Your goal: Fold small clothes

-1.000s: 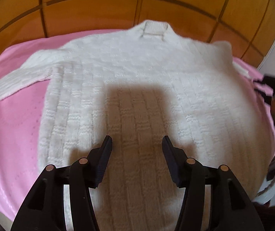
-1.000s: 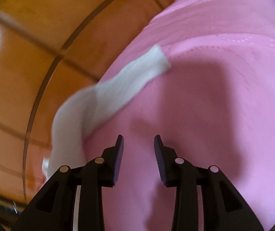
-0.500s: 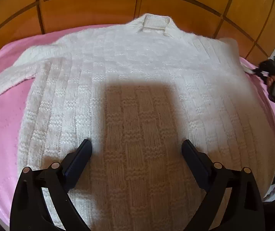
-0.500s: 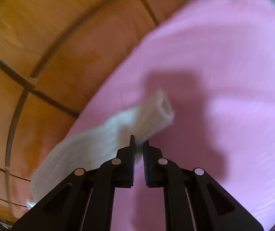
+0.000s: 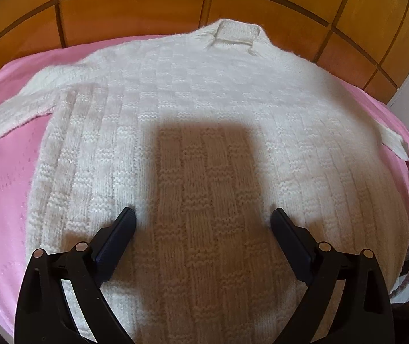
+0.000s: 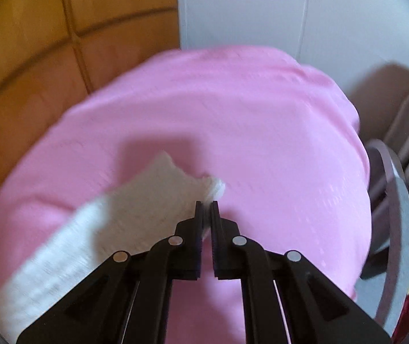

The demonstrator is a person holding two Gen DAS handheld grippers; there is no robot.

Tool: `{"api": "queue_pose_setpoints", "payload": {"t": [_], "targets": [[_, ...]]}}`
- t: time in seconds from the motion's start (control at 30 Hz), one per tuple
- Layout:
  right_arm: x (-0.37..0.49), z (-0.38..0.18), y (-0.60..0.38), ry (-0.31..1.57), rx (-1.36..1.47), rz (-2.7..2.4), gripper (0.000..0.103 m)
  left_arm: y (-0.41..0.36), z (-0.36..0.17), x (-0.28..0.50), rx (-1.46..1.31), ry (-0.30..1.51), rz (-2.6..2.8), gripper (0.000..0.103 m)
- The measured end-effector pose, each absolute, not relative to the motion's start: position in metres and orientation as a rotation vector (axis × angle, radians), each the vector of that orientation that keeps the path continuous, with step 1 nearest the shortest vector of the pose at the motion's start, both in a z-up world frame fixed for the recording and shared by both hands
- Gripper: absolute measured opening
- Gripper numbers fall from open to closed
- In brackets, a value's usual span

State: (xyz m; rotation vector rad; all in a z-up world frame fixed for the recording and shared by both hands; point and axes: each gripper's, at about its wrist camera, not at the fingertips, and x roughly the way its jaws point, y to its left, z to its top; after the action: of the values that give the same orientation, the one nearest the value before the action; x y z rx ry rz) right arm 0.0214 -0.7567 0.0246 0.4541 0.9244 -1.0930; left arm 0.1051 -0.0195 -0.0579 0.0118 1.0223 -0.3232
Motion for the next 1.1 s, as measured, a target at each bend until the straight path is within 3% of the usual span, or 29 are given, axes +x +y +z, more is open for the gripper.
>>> {"api": "queue_pose_setpoints", "payload": {"t": [0.03,0.13,0.17,0.2,0.23,0.5,0.73,0.87,1.03,1.07,1.1], "targets": [[0.016,0.021,-0.754,0.938,0.433,-1.113,0.0,-0.018,-0.057,0.105,0.014,1.024,-0.327,0.094],[-0.006,0.019,-0.754,0.944,0.524,-1.077,0.002,-0.014,-0.054,0.103,0.017,1.023,-0.344,0.094],[-0.013,0.023,-0.753,0.937,0.53,-1.084,0.014,-0.012,-0.052,0.101,0.022,1.018,-0.345,0.094],[-0.017,0.03,-0.751,0.925,0.511,-1.104,0.033,-0.011,-0.051,0.1,0.032,1.009,-0.339,0.094],[-0.021,0.039,-0.747,0.895,0.5,-1.1,0.036,-0.009,-0.048,0.099,0.04,0.994,-0.335,0.094],[0.081,0.069,-0.646,0.935,0.476,-0.5,0.048,0.017,-0.051,0.124,0.012,0.93,-0.26,0.094],[0.208,0.028,-0.518,1.11,0.311,-0.114,0.055,0.03,-0.089,0.137,0.017,0.959,-0.227,0.096],[0.26,-0.013,-0.492,1.225,0.25,-0.007,0.063,0.031,-0.097,0.138,0.016,0.951,-0.239,0.099],[0.26,-0.036,-0.468,1.32,0.097,0.115,0.062,0.035,-0.102,0.14,-0.005,0.934,-0.244,0.099],[0.259,-0.035,-0.467,1.324,0.088,0.125,0.054,0.035,-0.103,0.141,-0.006,0.932,-0.243,0.099],[0.257,-0.034,-0.465,1.325,0.079,0.145,0.037,0.034,-0.104,0.142,-0.007,0.93,-0.239,0.099]]}}
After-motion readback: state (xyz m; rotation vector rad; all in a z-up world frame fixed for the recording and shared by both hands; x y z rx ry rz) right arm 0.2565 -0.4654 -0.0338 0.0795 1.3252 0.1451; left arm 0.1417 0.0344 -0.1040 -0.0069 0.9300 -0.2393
